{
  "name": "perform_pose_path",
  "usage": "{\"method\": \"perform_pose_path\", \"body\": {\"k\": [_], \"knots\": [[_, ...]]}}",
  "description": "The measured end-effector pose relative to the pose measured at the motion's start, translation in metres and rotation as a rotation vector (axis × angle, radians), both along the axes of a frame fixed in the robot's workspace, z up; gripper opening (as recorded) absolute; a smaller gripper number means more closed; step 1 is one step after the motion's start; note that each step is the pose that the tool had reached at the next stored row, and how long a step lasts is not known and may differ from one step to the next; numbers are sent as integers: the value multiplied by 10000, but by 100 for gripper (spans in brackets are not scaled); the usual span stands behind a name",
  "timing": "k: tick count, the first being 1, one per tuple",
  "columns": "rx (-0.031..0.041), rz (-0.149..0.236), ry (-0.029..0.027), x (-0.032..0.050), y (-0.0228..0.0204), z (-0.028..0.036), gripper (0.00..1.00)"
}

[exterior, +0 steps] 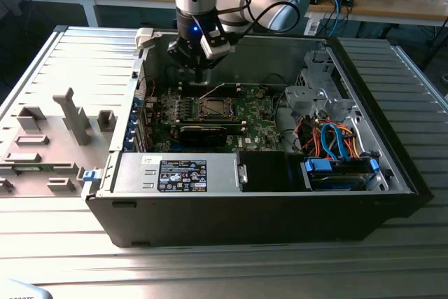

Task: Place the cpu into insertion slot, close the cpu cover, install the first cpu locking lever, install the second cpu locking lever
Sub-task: 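Install the first cpu locking lever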

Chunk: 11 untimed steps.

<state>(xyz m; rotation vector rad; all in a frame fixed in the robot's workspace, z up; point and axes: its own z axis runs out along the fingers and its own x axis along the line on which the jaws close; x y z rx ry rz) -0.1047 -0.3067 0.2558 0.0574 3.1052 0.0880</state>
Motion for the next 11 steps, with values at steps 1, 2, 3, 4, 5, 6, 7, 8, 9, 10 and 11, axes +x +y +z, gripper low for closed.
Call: {"method": "perform_pose_path", "body": {"k": [1, 2, 3, 4, 5, 6, 7, 8, 9, 10, 11], "knots": [[0, 0, 0, 8, 0, 0, 11], [0, 0, 0, 17, 0, 0, 11], [0, 0, 1, 21, 0, 0, 11], [0, -1, 0, 24, 0, 0, 11], [0, -1, 0, 26, 0, -1, 11], [0, 0, 1, 28, 0, -2, 11], [0, 0, 1, 29, 0, -2, 11], [-1, 0, 1, 29, 0, -3, 11], [0, 0, 1, 29, 0, -4, 11], [1, 0, 0, 30, 0, -7, 11], [0, 1, 1, 29, 0, -9, 11]]}}
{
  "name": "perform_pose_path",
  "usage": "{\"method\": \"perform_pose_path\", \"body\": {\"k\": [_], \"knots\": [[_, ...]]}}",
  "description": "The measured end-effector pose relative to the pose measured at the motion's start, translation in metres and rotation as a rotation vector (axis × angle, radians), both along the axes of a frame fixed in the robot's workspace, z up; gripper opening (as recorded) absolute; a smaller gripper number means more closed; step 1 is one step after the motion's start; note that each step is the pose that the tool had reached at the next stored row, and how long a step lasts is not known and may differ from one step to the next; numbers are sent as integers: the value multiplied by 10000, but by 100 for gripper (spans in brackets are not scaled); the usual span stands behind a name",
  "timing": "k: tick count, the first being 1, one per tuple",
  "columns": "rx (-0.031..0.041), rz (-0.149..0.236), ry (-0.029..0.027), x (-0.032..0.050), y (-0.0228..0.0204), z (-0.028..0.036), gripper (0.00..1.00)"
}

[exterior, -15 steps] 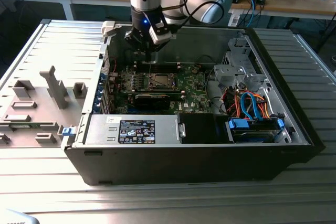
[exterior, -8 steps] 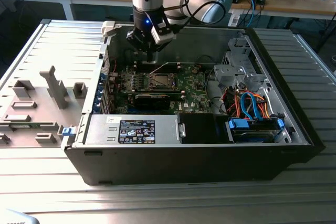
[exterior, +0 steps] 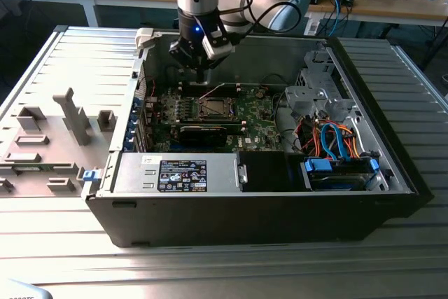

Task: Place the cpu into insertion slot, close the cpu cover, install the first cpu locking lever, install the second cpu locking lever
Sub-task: 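Install the first cpu locking lever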

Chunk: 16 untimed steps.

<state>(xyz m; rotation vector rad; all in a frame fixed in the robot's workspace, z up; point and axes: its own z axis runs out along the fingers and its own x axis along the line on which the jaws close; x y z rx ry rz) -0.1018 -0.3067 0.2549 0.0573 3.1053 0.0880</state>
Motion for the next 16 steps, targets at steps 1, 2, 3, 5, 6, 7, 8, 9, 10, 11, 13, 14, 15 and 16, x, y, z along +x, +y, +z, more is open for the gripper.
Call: {"method": "perform_pose_path", "body": {"k": [1, 2, 3, 5, 6, 7, 8, 9, 10, 11, 13, 14, 15, 16], "knots": [[0, 0, 0, 0, 0, -2, 11], [0, -1, 1, 0, 0, -5, 11], [1, 0, -1, 0, 0, -9, 11], [0, -1, 0, 0, 0, -16, 11], [-1, -1, 1, 0, 0, -19, 11], [0, -1, 0, 0, 0, -26, 11], [1, 0, -1, 1, 0, -34, 11], [0, -1, 0, 1, 0, -39, 11], [-2, -1, 2, 1, 0, -41, 11], [0, 0, 0, 2, 0, -44, 11], [0, 0, 0, 3, 0, -48, 11], [-1, -1, 0, 3, 0, -50, 11], [-1, 0, 1, 4, 0, -52, 11], [0, 0, 0, 4, 0, -55, 11]]}}
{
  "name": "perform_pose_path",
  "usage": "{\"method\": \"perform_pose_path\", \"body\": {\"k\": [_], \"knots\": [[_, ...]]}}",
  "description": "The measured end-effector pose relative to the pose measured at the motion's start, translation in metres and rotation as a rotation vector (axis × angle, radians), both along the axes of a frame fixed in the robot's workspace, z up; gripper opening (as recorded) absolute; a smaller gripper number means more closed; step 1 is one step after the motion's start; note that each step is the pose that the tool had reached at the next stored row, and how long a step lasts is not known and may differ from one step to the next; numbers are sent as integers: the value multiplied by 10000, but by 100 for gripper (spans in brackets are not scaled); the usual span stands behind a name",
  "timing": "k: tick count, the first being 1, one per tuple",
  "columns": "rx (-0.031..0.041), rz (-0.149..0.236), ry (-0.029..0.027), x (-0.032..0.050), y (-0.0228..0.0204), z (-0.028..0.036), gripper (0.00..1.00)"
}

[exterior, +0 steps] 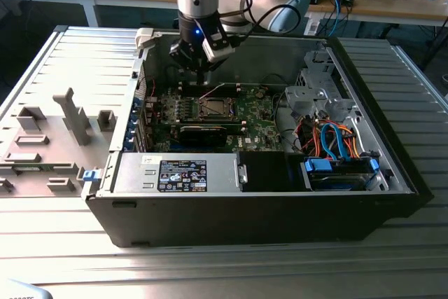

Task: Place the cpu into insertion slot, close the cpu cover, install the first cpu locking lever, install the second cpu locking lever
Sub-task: 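Install the first cpu locking lever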

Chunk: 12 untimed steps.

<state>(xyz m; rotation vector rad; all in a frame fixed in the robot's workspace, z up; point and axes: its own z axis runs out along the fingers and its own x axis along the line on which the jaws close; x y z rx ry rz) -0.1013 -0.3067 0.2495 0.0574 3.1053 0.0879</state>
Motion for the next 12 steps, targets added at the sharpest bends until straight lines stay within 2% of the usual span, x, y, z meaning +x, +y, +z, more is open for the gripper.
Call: {"method": "perform_pose_path", "body": {"k": [12], "knots": [[0, 0, 0, 2, 0, -26, 11]]}}
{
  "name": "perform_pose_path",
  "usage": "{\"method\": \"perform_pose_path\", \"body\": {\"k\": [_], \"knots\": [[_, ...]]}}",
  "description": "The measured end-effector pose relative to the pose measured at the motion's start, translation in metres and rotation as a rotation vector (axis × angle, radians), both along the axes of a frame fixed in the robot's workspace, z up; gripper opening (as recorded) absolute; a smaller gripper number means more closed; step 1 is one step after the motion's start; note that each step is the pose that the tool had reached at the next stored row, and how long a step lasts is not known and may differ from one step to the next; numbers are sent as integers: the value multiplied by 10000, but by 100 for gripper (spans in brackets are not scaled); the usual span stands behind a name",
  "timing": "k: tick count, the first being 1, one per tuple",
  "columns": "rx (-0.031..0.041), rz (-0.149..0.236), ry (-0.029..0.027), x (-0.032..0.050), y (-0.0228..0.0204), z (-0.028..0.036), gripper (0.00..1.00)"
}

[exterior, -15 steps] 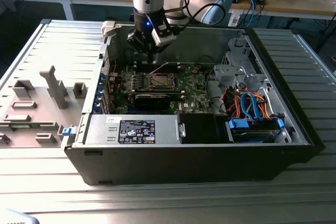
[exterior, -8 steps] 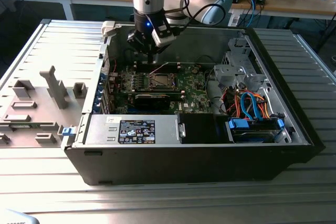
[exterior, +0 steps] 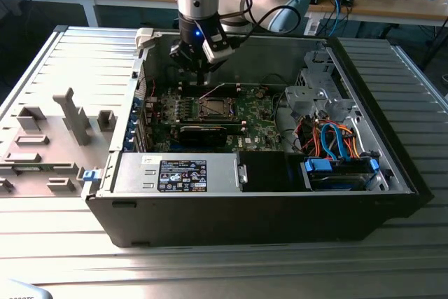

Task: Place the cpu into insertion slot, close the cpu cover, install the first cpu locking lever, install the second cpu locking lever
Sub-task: 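Install the first cpu locking lever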

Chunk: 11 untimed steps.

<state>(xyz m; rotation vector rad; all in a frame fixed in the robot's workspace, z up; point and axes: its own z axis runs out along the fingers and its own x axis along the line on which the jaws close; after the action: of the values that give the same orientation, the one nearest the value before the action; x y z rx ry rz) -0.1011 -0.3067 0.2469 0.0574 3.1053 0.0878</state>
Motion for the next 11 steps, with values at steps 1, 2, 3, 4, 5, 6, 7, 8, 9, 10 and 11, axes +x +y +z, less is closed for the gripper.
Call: {"method": "perform_pose_path", "body": {"k": [1, 2, 3, 4, 5, 6, 7, 8, 9, 10, 11], "knots": [[1, 0, 0, 0, 0, -2, 11], [0, 0, 0, 0, 0, -3, 11], [1, 0, -1, 1, 0, -7, 11], [1, 0, -1, 1, 0, -10, 11], [1, 0, -1, 2, 0, -13, 11], [1, 0, 0, 2, 0, -15, 11], [0, 0, 0, 3, 0, -17, 11], [0, 0, 0, 3, 0, -19, 11], [1, 0, 0, 4, 0, -22, 11], [0, 0, 0, 5, 0, -25, 11], [0, 0, -1, 8, 0, -29, 11]]}}
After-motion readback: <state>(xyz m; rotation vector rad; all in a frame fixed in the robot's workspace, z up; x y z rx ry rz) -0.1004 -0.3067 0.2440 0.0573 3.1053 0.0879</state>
